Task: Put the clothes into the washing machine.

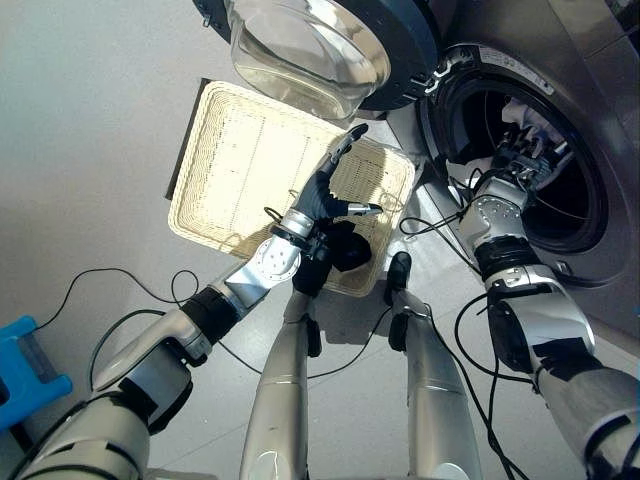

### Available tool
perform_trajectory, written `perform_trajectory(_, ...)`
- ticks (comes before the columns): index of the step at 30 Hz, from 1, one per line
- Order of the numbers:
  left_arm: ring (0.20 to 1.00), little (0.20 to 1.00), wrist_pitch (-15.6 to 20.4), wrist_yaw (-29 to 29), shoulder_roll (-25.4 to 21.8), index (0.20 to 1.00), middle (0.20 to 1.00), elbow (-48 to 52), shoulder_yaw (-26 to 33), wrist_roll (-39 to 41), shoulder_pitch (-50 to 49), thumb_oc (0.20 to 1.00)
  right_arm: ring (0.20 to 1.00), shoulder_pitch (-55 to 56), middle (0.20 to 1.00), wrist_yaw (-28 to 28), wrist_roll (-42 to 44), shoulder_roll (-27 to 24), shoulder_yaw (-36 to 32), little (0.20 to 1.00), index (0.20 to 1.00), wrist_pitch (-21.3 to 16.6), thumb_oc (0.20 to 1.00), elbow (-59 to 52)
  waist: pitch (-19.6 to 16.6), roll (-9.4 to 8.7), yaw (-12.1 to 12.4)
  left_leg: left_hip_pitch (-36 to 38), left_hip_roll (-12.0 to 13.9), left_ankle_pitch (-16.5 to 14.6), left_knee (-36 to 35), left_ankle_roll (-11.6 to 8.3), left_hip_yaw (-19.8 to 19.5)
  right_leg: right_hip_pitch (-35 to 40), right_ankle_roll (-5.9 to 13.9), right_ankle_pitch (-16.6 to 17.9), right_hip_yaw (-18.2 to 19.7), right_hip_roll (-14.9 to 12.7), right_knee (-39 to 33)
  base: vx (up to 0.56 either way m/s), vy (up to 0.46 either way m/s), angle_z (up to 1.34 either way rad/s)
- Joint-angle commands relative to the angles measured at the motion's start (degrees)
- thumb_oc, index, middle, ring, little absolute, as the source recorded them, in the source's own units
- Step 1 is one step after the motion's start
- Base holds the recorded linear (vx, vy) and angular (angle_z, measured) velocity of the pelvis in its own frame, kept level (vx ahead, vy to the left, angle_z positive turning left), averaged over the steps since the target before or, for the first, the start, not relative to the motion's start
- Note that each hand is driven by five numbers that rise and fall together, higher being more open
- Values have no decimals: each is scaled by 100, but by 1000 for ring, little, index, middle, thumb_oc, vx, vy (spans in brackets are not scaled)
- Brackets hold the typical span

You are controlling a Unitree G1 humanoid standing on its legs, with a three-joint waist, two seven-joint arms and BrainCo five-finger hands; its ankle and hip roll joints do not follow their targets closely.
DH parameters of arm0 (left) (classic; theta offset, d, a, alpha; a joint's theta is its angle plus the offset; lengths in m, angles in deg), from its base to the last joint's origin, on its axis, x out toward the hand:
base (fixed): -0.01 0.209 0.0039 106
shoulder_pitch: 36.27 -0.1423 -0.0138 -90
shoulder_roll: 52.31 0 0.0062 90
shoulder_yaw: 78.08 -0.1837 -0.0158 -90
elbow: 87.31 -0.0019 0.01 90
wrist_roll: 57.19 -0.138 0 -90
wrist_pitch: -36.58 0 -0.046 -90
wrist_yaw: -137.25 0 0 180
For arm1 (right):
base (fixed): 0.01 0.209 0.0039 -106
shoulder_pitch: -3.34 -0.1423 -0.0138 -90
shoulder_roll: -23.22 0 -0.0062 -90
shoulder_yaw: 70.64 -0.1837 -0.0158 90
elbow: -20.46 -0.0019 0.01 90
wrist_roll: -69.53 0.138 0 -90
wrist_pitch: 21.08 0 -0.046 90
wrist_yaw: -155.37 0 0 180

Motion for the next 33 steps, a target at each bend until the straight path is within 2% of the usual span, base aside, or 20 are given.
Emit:
perform_trajectory(1,1000,1000,322,16,217,1000,1000,473,110,91,127,1000,1000,-17,1000,-152,-34,-625,103,1000,1000,-140,1000,-443,-124,346,-10,167,-508,-492,219,239,312,343,213,155,-331,279,-212,0,0,0)
perform_trajectory(6,1000,1000,323,-4,215,1000,1000,431,108,86,141,1000,1000,30,1000,-327,-34,-678,182,1000,1000,81,1000,-313,-124,328,-20,146,-503,-496,239,239,315,330,209,152,-337,270,-201,0,0,0)
perform_trajectory(9,1000,1000,284,-41,249,1000,1000,408,106,21,142,1000,1000,67,1000,-598,-34,-678,311,1000,1000,296,1000,-202,-124,317,-23,138,-505,-480,216,241,309,325,208,164,-340,278,-223,0,0,0)
perform_trajectory(10,1000,1000,213,-63,265,1000,1000,410,137,-27,107,1000,1000,179,1000,-881,-34,-656,487,1000,1000,510,1000,-174,-124,298,-38,113,-496,-469,218,242,316,301,202,173,-330,291,-221,0,0,0)
perform_trajectory(13,1000,1000,172,-68,282,1000,1000,391,177,-92,61,1000,1000,299,1000,-1019,-34,-637,700,1000,1000,653,1000,-155,-124,279,-52,96,-486,-455,216,240,333,272,198,178,-326,301,-207,0,0,0)
perform_trajectory(15,1000,1000,181,-42,274,1000,1000,378,252,-122,2,1000,1000,491,1000,-905,-490,-558,834,1000,1000,716,1000,-269,-124,261,-66,82,-478,-439,211,240,354,251,192,184,-323,310,-208,0,0,0)
perform_trajectory(19,1000,1000,245,-81,293,1000,1000,342,325,-261,-86,1000,1000,790,1000,-1034,-674,-442,870,1000,1000,776,1000,-373,-124,241,-86,77,-458,-433,192,239,376,252,189,182,-320,314,-230,0,0,0)
perform_trajectory(21,1000,1000,140,-316,323,1000,1000,353,411,-480,-200,1000,1000,1138,1000,-935,-1443,-232,981,1000,1000,702,1000,-577,-124,223,-113,23,-448,-420,205,238,383,204,180,179,-302,333,-214,0,0,0)
perform_trajectory(22,1000,1000,22,-482,339,1000,1000,331,496,-651,-263,1000,1000,1271,1000,-705,-2183,-149,1105,1000,1000,570,1000,-699,-124,216,-117,-1,-441,-405,192,238,394,175,174,185,-295,344,-220,0,0,0)
perform_trajectory(26,1000,1000,-222,-632,310,1000,1000,253,585,-926,-360,1000,1000,1499,1000,-462,-2804,-77,1201,1000,1000,454,1000,-908,-124,195,-133,-5,-434,-391,183,226,401,175,173,181,-286,361,-228,0,0,0)
perform_trajectory(28,1000,1000,-732,-841,141,1000,1000,189,656,-1384,-493,1000,1000,1854,1000,-81,-3706,-69,1385,1000,1000,232,1000,-1285,-124,169,-164,-41,-405,-361,157,210,425,142,172,184,-265,383,-246,0,0,0)
perform_trajectory(30,1000,1000,-871,-903,69,1000,1000,167,653,-1455,-542,1000,1000,1963,1000,78,-4007,-80,1420,1000,1000,192,1000,-1426,-124,169,-176,-45,-404,-355,148,208,431,134,174,183,-256,391,-251,3,19,-3)
perform_trajectory(31,1000,1000,-1491,-858,-84,1000,1000,95,706,-1520,-707,1000,1000,2255,1000,363,-4515,-116,1465,1000,1000,53,1000,-1659,-124,179,-201,-80,-393,-356,160,202,446,95,175,159,-231,406,-229,7,38,-5)
perform_trajectory(33,1000,1000,-1898,-830,-190,1000,1000,19,687,-1416,-799,1000,1000,2395,1000,520,-4783,-160,1482,1000,1000,38,1000,-1779,-124,190,-222,-83,-390,-347,150,197,456,89,180,156,-218,414,-235,7,48,-6)
